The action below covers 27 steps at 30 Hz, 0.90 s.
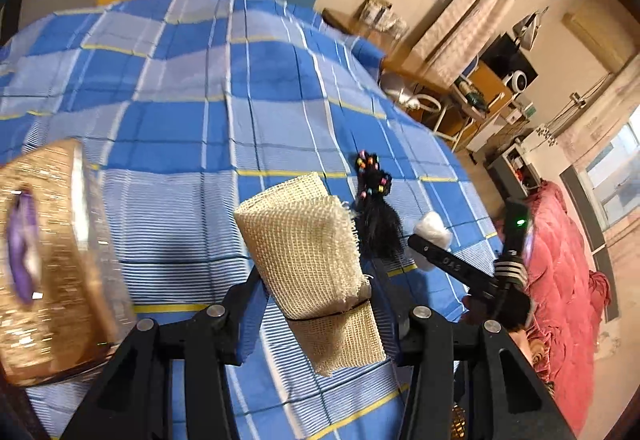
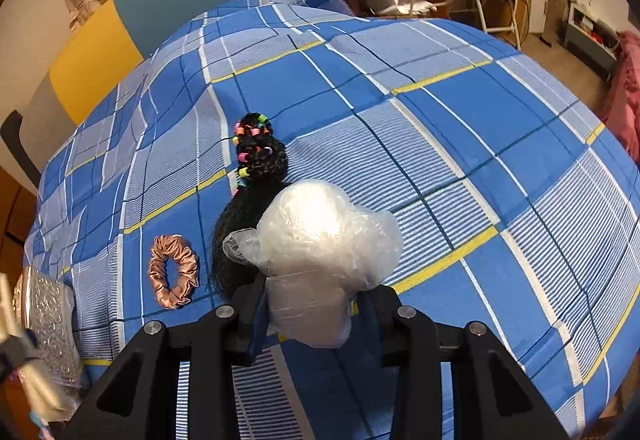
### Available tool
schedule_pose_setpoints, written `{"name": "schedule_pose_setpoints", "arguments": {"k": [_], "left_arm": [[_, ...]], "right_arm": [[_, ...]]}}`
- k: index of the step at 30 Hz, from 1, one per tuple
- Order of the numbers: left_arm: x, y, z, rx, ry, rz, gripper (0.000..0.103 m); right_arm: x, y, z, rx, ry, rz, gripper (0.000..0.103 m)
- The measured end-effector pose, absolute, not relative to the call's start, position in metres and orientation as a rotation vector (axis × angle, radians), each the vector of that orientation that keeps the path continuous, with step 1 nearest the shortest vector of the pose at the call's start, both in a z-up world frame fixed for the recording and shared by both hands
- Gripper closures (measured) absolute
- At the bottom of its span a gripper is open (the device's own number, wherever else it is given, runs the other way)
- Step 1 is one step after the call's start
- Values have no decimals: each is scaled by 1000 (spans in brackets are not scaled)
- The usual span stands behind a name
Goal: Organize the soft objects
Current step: 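Carry the beige woven roll into the gold tray and open the left tool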
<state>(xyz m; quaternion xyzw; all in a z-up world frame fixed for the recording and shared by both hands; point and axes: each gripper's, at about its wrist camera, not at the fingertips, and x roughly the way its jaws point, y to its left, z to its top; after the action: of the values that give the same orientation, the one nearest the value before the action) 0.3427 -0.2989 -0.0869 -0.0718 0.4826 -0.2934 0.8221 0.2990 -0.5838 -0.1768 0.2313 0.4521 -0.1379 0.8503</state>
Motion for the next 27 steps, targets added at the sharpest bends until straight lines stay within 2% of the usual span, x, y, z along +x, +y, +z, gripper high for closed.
{"name": "schedule_pose_setpoints", "arguments": {"k": [8, 18, 27], "left_arm": [[327, -238, -52, -214, 971, -627, 54], [309, -118, -6, -320, 878, -568, 54], [299, -6, -7, -360, 898, -447, 54]], "right_arm": [[299, -576, -170, 459, 919, -263, 65], [294, -583, -166, 490, 883, -291, 65], [294, -585, -168, 479, 892, -318, 65]]}}
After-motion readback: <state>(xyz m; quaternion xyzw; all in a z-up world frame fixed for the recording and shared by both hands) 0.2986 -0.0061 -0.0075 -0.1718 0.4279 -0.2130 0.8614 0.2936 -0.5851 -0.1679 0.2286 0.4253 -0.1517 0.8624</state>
